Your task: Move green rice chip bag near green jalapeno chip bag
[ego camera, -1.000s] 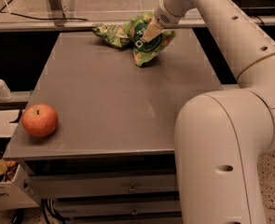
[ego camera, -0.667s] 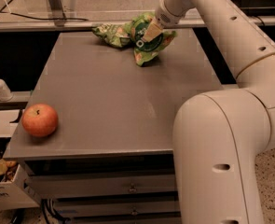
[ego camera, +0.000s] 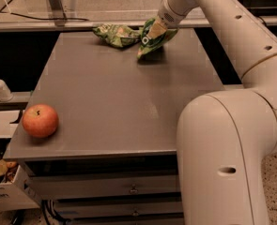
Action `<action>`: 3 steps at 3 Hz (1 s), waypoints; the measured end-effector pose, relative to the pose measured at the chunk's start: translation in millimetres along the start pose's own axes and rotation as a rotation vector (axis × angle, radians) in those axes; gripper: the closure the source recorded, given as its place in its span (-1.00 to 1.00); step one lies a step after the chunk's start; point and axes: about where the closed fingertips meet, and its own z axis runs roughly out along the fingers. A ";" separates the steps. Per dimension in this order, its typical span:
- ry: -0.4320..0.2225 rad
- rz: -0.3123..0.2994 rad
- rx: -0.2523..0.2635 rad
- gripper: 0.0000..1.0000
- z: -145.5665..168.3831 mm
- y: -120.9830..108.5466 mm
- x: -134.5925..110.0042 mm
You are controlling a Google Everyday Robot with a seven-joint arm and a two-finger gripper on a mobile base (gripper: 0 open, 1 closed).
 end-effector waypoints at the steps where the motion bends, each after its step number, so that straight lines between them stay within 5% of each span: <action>1: 0.006 0.003 -0.004 -1.00 0.0 2.2 1.3; 3: -0.003 0.046 -0.029 -1.00 -7.4 6.3 11.1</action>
Offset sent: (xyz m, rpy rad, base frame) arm -0.0140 -0.0064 -0.0034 0.0038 0.0337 -0.0190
